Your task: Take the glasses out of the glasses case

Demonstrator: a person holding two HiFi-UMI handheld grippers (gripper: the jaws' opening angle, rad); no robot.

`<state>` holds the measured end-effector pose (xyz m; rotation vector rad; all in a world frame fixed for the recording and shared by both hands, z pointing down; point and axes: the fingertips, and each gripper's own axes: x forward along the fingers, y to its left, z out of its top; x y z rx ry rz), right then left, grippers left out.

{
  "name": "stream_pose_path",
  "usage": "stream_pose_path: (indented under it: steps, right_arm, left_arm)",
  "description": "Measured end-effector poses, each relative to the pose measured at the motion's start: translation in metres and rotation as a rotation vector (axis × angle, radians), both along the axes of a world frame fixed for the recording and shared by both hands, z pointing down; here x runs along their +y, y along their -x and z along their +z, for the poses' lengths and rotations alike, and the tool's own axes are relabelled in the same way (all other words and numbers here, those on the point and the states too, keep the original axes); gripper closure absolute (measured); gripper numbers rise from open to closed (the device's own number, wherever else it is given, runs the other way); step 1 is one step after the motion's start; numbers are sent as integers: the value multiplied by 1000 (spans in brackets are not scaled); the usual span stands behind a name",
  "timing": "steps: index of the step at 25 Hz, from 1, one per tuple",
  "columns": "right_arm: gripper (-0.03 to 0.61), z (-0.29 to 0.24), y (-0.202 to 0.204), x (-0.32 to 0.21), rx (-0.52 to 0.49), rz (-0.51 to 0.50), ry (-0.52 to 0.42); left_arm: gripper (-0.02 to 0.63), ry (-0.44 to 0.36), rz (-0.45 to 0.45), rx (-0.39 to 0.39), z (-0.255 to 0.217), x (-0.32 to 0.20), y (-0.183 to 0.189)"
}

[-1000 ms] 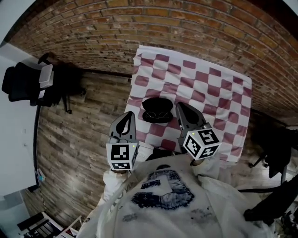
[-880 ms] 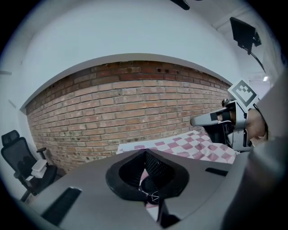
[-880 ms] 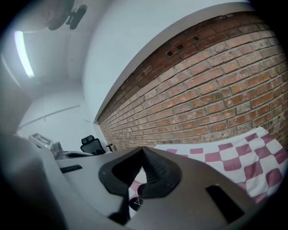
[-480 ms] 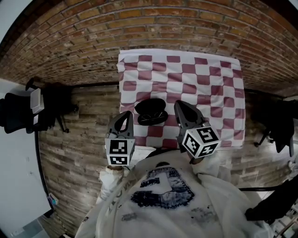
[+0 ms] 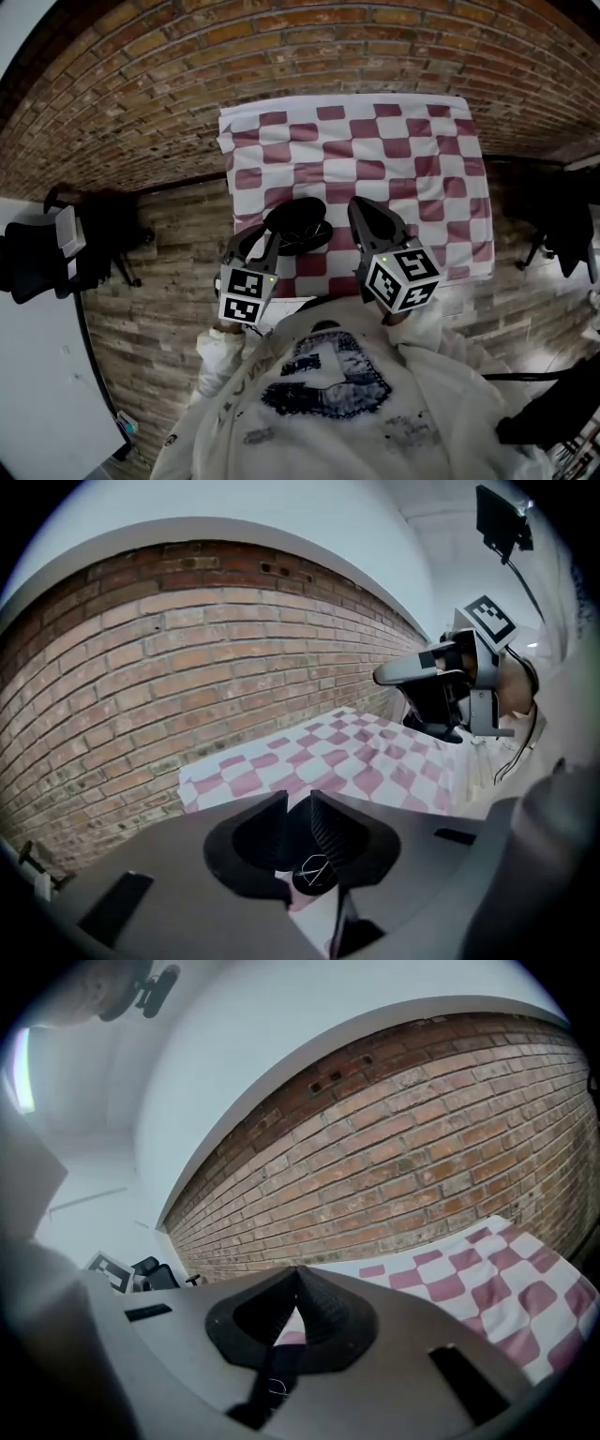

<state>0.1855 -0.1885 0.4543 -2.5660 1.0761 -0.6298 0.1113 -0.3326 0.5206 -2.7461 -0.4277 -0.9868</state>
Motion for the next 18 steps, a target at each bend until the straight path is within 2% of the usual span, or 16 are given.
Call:
stream_pose_path:
  steps: [6,9,12,18]
  right_arm:
    - [565,3,-3,4,-10,25,8]
    - [565,4,-4,4,-10,29,13]
    - [565,5,-3,6,-13,33,19]
    - [565,10,-1,12,-26,51,34]
  left_arm:
    - [493,1,113,-77,23,14,-3]
    - [423,13,172,-137,41,22,0]
    - [383,13,220,-178,58,28,2]
    - [374,-3,331,-231,81,34,2]
